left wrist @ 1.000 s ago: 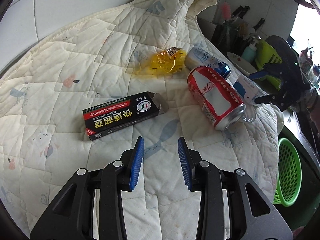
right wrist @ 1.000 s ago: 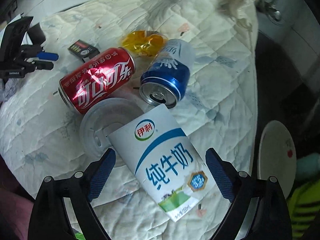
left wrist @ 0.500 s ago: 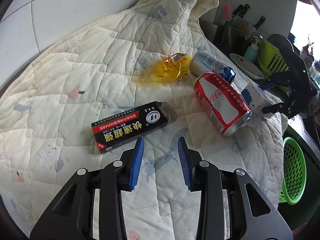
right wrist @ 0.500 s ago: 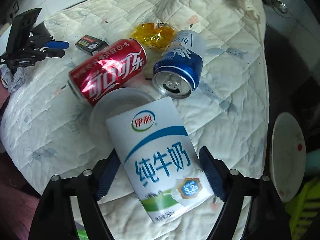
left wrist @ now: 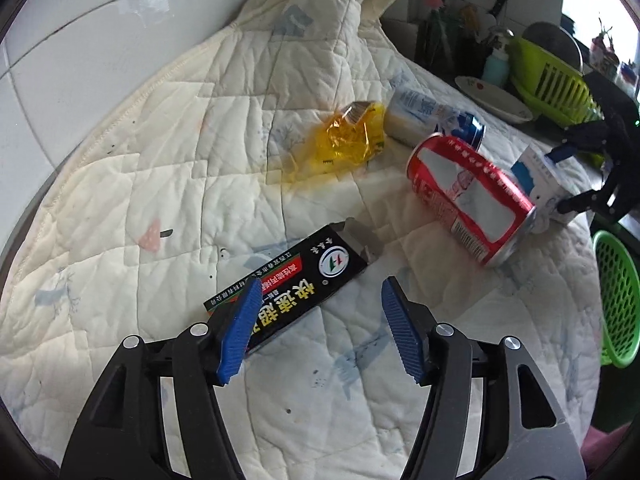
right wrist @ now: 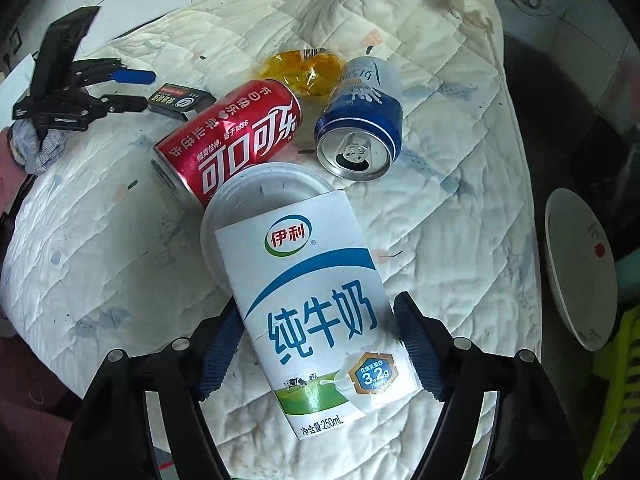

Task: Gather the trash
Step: 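Grasp the white milk carton with the right tool while the left tool grasps the black glue box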

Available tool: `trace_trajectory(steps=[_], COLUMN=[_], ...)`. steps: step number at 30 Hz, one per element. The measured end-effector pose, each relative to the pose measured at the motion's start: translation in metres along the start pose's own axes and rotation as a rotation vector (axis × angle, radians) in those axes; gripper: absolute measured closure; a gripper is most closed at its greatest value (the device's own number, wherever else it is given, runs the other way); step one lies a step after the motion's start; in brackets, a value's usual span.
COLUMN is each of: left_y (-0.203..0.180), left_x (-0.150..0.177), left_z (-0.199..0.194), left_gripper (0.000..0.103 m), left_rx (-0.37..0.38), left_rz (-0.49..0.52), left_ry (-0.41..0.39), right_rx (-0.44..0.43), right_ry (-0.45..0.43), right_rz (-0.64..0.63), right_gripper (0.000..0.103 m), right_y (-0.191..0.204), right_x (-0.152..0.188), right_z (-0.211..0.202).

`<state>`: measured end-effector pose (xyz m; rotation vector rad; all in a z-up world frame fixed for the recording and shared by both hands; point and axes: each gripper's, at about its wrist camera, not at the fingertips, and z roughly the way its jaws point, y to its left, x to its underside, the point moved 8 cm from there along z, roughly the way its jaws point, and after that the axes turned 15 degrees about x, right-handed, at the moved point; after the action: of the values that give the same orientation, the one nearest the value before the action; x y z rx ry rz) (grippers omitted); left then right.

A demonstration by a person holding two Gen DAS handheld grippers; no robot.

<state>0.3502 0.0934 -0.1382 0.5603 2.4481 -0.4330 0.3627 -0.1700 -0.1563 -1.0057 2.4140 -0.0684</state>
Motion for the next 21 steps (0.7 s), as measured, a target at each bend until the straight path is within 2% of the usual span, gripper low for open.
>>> trace_trajectory(steps=[2, 6, 16, 19, 21], left_y=[0.004, 0.007, 0.017, 0.018, 0.019], left_x=[-0.001, -0.004, 0.001, 0.001, -0.001], left_z=[0.004, 0.009, 0.039, 0.045, 0.046], left_gripper=[0.038, 0.025, 0.025, 0.025, 0.031], left_rx=[-0.003, 0.006, 0.045, 0.053, 0.058], left_rz=[0.031, 0.097, 0.209, 0.227, 0.22], left_ry=[0.019, 0.044, 0.205, 0.218, 0.214], right_rx=[-0.005, -0.009, -0.01, -0.011, -0.009], right_ry=[-0.005, -0.003, 0.002, -0.001, -0.001], right_rz=[0.013, 0.05, 0.16, 0.189, 0.209], right_gripper=[0.031, 0.031, 0.031, 0.031, 0.031], right_y=[0.002, 0.009, 0.016, 0.018, 0.02], right_x=[0.004, 0.012, 0.031, 0.036, 0.038], right_z=[-0.003, -0.008, -0.022, -0.028, -0.031])
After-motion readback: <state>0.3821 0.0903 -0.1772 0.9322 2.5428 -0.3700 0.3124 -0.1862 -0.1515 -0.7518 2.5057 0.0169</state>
